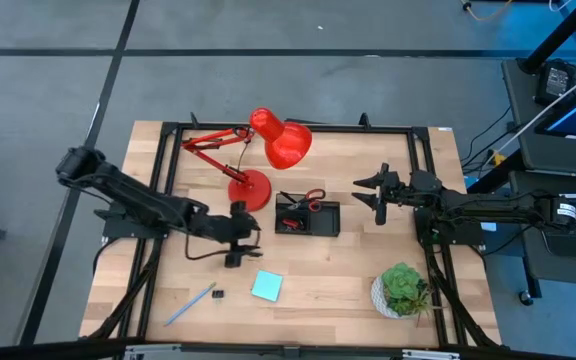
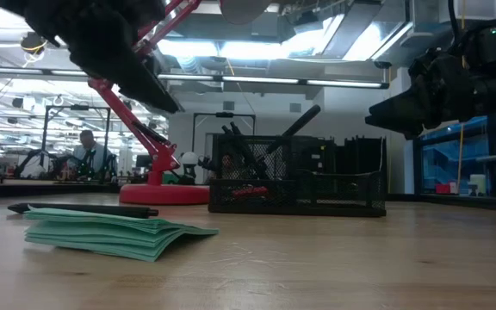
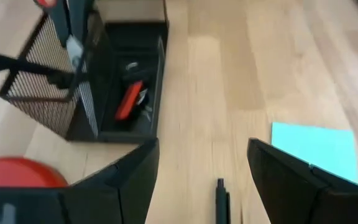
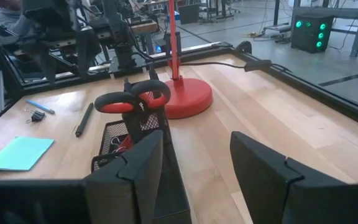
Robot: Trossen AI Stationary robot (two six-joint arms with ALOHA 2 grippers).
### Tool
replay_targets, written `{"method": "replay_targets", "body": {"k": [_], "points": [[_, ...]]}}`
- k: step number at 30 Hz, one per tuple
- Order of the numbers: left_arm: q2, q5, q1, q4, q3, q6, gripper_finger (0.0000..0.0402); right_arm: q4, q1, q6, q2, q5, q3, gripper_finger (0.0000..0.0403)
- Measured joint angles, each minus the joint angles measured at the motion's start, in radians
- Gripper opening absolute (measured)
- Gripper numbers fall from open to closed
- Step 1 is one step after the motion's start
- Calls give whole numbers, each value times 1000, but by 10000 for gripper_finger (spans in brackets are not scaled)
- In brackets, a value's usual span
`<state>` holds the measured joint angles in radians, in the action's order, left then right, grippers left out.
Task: Pick and place office supplies into organizer
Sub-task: Put the black pen into the black desk organizer
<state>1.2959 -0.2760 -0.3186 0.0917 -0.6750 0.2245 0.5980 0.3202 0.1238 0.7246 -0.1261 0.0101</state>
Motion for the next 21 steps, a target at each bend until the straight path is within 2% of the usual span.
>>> {"method": "replay_targets", "body": {"k": [4, 7, 21], "points": [[62, 9, 0, 166, -102, 59, 239, -1, 0, -1, 0, 0, 0, 190], [106, 54, 0, 224, -145, 102, 239, -7, 0, -2, 0, 0, 0, 190], [268, 175, 37, 256, -195, 164, 239, -57, 0, -47, 0, 1, 0, 190]]}}
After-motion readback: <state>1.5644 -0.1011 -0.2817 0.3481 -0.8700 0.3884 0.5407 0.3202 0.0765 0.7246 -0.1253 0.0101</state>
